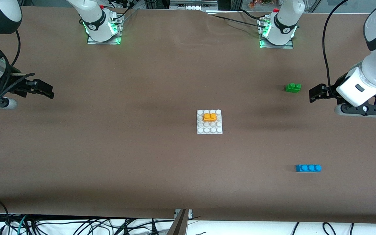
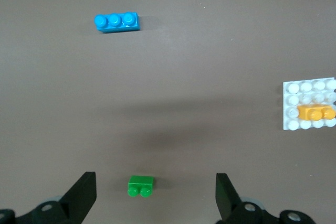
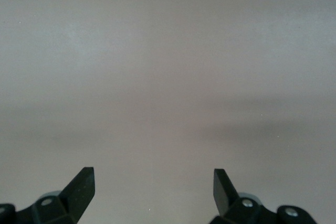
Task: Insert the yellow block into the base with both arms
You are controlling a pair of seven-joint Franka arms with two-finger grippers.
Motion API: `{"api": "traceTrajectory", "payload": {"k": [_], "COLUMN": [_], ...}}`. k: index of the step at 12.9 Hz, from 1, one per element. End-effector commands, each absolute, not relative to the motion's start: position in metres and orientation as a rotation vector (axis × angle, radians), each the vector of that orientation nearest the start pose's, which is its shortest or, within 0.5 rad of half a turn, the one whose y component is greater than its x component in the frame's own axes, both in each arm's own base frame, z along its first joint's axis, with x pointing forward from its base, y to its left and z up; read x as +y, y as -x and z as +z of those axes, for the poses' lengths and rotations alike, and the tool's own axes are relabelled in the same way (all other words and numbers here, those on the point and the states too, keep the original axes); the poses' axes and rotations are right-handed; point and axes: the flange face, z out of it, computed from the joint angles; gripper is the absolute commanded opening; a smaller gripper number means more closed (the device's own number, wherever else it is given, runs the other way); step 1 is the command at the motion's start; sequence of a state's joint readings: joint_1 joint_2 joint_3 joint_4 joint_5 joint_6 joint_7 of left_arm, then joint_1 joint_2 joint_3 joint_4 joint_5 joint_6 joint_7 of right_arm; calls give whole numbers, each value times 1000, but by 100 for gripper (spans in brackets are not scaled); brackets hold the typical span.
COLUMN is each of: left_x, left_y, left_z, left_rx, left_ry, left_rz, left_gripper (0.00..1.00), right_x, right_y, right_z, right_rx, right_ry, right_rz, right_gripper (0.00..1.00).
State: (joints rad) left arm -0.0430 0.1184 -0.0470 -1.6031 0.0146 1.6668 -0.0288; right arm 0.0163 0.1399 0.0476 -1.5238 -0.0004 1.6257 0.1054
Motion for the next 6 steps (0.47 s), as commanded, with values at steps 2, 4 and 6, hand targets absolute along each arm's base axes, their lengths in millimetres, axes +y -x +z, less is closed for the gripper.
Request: {"api": "traceTrajectory", "payload": {"k": [2, 4, 6], "left_x": [-42, -42, -43], "left_y": [-534, -538, -552], "left_z": [559, 555, 561], "left_rx": [132, 129, 86], "left_ry": [3148, 3151, 3155], "left_rz": [-48, -12, 47], "left_gripper": [100, 100, 100], "right_x": [32, 33, 32], "right_y": [-594, -594, -594], "right_z": [575, 575, 575], "right_rx": [54, 55, 54], "right_ry": [3151, 3150, 3151], "right_rz": [54, 54, 54], "right_gripper": [100, 100, 100]}}
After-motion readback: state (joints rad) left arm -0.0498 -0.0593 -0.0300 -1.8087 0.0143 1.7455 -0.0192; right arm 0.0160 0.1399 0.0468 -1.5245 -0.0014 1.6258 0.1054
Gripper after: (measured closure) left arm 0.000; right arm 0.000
